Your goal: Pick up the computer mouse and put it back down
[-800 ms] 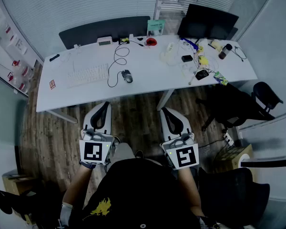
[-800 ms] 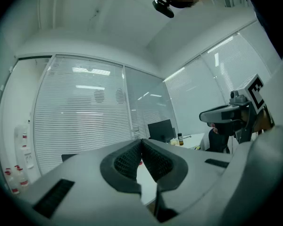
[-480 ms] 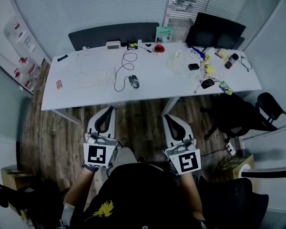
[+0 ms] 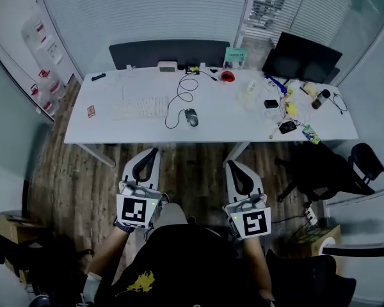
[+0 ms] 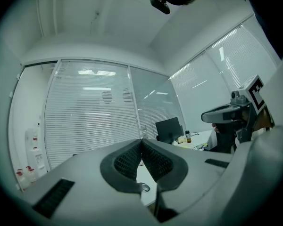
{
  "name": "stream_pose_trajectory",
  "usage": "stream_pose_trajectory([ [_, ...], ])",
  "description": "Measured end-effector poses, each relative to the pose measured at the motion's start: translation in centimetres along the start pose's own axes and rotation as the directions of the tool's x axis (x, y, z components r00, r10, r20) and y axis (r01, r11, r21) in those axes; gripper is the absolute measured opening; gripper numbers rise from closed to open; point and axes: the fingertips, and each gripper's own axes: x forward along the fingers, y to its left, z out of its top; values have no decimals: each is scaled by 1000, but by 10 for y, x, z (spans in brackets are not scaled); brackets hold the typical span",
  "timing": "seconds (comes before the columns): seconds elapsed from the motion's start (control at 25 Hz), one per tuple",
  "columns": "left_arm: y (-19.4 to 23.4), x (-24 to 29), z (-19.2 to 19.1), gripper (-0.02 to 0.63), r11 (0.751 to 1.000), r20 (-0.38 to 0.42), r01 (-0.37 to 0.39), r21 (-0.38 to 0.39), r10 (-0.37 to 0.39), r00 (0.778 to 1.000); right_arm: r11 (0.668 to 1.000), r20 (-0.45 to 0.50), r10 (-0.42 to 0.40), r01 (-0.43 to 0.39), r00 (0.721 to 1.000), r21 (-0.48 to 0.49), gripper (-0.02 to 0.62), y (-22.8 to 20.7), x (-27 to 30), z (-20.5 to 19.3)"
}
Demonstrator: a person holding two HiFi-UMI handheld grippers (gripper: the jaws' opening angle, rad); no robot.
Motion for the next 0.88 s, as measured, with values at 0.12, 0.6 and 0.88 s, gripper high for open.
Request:
stream_pose_trajectory([
  [0.12,7,-2,5,14,1000,36,-24,-9,24,999,1000,11,-9,9,1000,5,25,0,2,2],
  [0.6,26,-16,2,280,996,44,-62,-58,65,997,1000,-16,-19,19,1000,20,247,1,4,-11],
  [0.88,26,-25,-4,472,998,41,-2,-65,4,999,1000,-18,-6,7,1000,30,466,2,5,-16],
])
